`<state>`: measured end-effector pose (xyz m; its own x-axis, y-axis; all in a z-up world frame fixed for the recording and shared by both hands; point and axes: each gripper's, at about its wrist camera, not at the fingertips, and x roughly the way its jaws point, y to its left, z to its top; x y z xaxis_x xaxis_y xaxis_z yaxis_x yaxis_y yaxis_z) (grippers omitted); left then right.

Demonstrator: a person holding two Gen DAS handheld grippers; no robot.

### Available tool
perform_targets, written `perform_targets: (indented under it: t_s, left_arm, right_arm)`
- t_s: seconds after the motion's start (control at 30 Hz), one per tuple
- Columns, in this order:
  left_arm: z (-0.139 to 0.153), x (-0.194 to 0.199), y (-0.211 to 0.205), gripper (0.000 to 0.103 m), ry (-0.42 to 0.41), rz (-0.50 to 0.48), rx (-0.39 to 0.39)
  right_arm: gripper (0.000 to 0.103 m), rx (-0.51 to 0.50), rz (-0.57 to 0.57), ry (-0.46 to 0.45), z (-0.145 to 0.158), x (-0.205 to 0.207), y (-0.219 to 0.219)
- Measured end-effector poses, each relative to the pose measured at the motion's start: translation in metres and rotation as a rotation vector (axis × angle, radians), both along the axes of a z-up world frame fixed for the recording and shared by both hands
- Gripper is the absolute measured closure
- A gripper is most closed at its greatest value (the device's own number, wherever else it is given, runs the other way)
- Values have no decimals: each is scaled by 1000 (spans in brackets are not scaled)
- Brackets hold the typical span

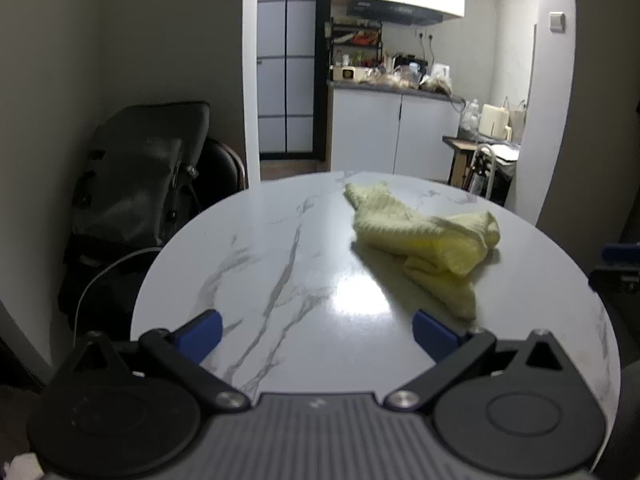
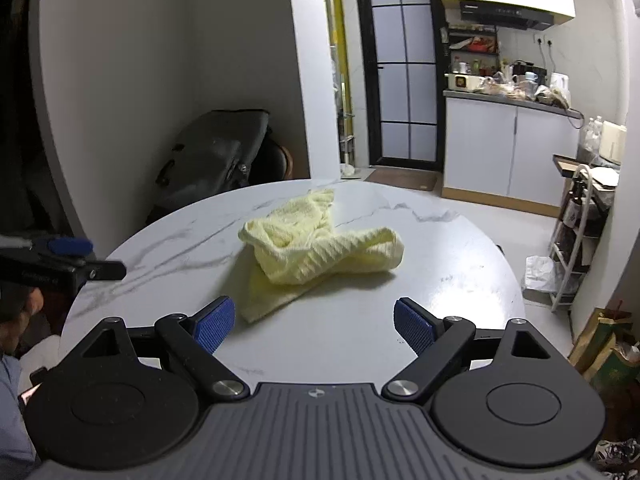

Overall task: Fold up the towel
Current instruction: 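Move both grippers toward the crumpled yellow towel on the table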

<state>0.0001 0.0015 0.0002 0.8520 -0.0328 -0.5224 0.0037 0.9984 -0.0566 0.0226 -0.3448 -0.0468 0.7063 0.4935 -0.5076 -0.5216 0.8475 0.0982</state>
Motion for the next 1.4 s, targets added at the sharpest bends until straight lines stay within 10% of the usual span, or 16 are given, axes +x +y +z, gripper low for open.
perform_targets:
  t_s: [0.3, 0.87, 1.4]
  left_arm:
    - [0, 21, 3, 5, 152, -14, 28]
    - [-16, 8, -18, 0, -16, -46, 65]
    - [-18, 13, -17, 0, 79, -66, 76]
  right_arm:
    - [13, 26, 5, 52, -6, 9, -5]
    - [13, 66, -16, -17, -14, -7, -30]
    - [13, 42, -24, -6, -15, -4, -20]
